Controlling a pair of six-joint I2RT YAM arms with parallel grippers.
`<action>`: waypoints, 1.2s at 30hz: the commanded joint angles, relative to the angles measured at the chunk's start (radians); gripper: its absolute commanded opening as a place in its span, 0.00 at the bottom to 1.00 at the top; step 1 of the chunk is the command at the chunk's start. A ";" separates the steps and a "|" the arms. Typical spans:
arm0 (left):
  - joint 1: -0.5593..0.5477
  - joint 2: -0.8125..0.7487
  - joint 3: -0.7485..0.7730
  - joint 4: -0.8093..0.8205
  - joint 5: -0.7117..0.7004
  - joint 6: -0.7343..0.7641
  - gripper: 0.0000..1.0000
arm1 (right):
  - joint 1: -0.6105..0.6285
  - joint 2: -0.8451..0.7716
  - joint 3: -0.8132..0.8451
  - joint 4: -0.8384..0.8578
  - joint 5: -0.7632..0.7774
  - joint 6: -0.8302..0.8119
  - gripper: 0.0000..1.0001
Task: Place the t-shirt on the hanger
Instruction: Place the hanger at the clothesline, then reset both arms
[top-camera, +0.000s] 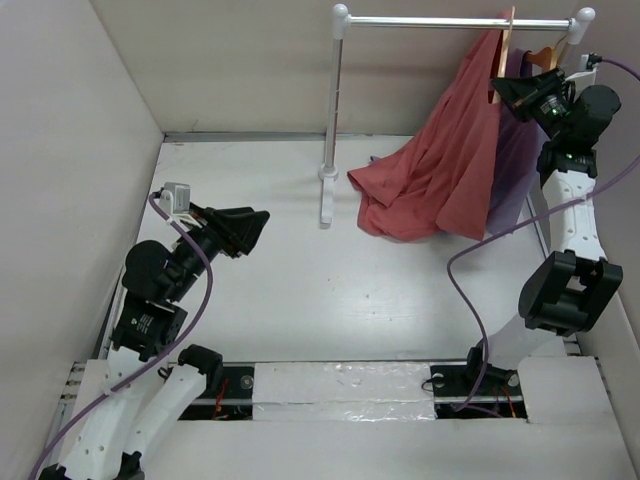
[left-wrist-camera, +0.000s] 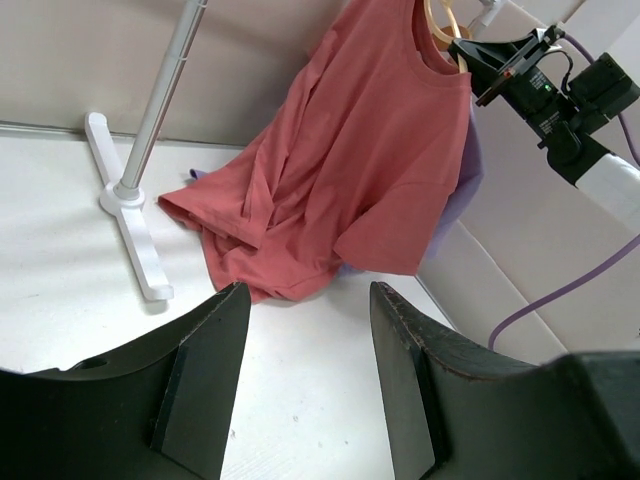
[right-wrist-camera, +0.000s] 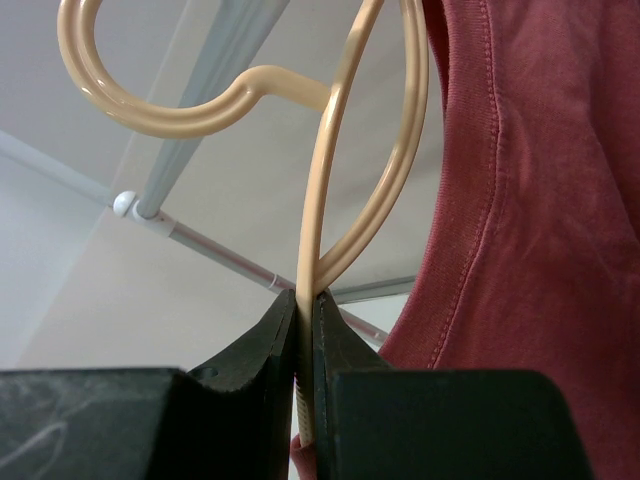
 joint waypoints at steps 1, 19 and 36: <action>0.002 0.005 -0.008 0.041 -0.004 0.016 0.48 | -0.010 0.001 0.070 0.174 -0.004 0.023 0.00; 0.002 0.045 -0.005 0.056 -0.009 0.007 0.48 | -0.028 0.090 0.024 0.246 -0.049 0.012 0.00; 0.002 0.082 0.062 0.052 -0.007 -0.006 0.50 | -0.027 -0.202 -0.084 0.038 0.160 -0.284 0.91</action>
